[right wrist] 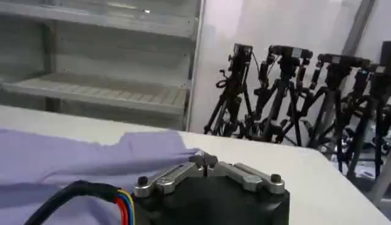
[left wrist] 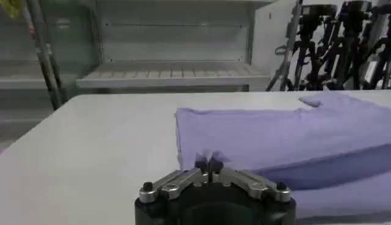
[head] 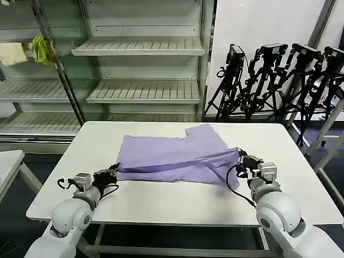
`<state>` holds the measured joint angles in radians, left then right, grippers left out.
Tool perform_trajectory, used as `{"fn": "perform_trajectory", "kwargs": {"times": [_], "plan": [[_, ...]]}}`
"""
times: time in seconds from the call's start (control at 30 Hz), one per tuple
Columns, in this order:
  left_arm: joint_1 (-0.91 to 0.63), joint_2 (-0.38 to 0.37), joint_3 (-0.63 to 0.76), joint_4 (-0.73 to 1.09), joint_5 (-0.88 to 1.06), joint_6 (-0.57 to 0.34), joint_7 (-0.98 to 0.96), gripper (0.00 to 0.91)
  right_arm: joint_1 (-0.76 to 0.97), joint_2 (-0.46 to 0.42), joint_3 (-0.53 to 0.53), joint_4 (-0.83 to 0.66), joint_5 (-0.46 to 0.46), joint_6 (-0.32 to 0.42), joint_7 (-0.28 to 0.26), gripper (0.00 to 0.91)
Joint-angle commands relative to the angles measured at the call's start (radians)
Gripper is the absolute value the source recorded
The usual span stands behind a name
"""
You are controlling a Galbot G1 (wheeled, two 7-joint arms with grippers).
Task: Fold and organize the clothes.
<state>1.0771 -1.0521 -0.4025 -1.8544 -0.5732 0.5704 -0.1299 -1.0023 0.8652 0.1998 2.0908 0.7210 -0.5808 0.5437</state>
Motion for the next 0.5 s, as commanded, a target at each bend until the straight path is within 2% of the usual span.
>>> {"fn": "perform_trajectory", "kwargs": {"times": [0.03, 0.2, 0.23, 0.27, 0.3, 0.33, 0.5], "plan": [[-0.006, 0.0, 0.006, 0.011, 0.004, 0.0, 0.0, 0.02, -0.014, -0.005, -0.003, 0.001, -0.01, 0.0, -0.001, 0.0], [-0.006, 0.001, 0.01, 0.014, 0.011, 0.0, -0.001, 0.03, -0.01, 0.002, -0.015, -0.014, -0.025, 0.0, -0.007, 0.0], [-0.006, 0.001, 0.012, 0.016, 0.012, 0.0, -0.001, 0.262, -0.008, 0.003, -0.017, -0.018, -0.026, 0.0, -0.006, 0.0], [-0.007, 0.0, 0.014, 0.017, 0.014, 0.0, -0.001, 0.786, -0.004, 0.004, -0.02, -0.023, -0.027, 0.0, -0.007, 0.161], [-0.007, 0.0, 0.015, 0.019, 0.017, -0.001, -0.001, 0.907, -0.003, 0.005, -0.022, -0.026, -0.028, 0.0, -0.007, 0.766], [-0.007, -0.001, 0.016, 0.022, 0.018, -0.001, -0.001, 0.907, -0.002, 0.006, -0.024, -0.029, -0.032, 0.0, -0.009, 0.907], [-0.008, -0.007, 0.02, 0.031, 0.031, -0.005, -0.001, 0.907, 0.002, 0.011, -0.033, -0.042, -0.059, 0.0, -0.022, 0.907]]}}
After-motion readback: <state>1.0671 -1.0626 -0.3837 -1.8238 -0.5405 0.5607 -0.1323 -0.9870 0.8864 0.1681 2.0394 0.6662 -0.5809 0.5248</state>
